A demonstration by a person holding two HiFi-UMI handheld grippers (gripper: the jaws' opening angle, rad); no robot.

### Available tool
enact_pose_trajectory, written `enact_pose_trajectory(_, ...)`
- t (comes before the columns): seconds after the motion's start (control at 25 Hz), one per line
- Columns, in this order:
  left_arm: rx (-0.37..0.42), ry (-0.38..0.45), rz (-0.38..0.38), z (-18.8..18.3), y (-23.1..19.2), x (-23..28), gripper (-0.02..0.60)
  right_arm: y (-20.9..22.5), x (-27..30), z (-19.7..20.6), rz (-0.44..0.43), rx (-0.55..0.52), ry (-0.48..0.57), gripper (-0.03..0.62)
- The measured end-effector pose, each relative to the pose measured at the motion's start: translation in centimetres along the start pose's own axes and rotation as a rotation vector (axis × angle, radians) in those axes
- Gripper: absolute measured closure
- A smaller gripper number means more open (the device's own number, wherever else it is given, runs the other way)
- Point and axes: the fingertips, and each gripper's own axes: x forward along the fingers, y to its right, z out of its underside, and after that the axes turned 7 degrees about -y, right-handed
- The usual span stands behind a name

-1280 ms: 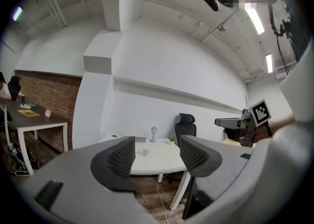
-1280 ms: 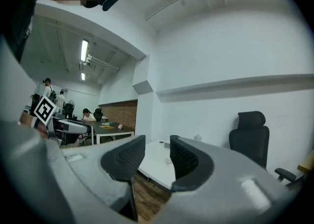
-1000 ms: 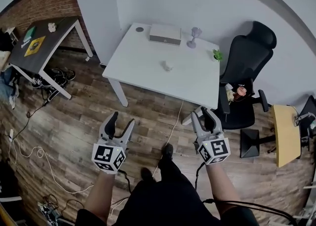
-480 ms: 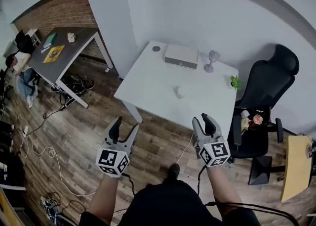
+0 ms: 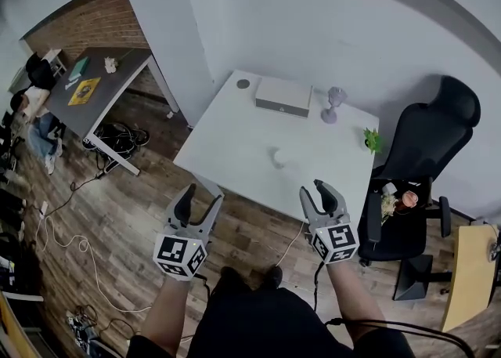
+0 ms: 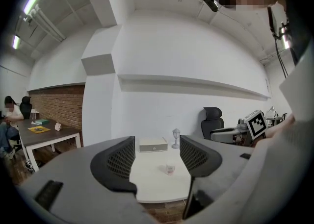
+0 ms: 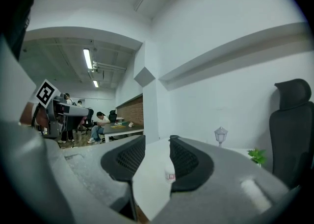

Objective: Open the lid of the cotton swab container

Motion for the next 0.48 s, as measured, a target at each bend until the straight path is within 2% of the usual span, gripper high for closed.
enact_pose_trajectory(0.24,-0.012,-0.016,0.034,0.5,-1.2,3.1,0.301,1.1,1.7,0.6,0.024,0.015,-0.021,0.439)
enact_pose_trajectory(0.48,-0.021,-0.03,0.128,0.3,-3.9,8.1,0.301,2.5,4.6,0.6,0.106,0.02,-0.054,0.439)
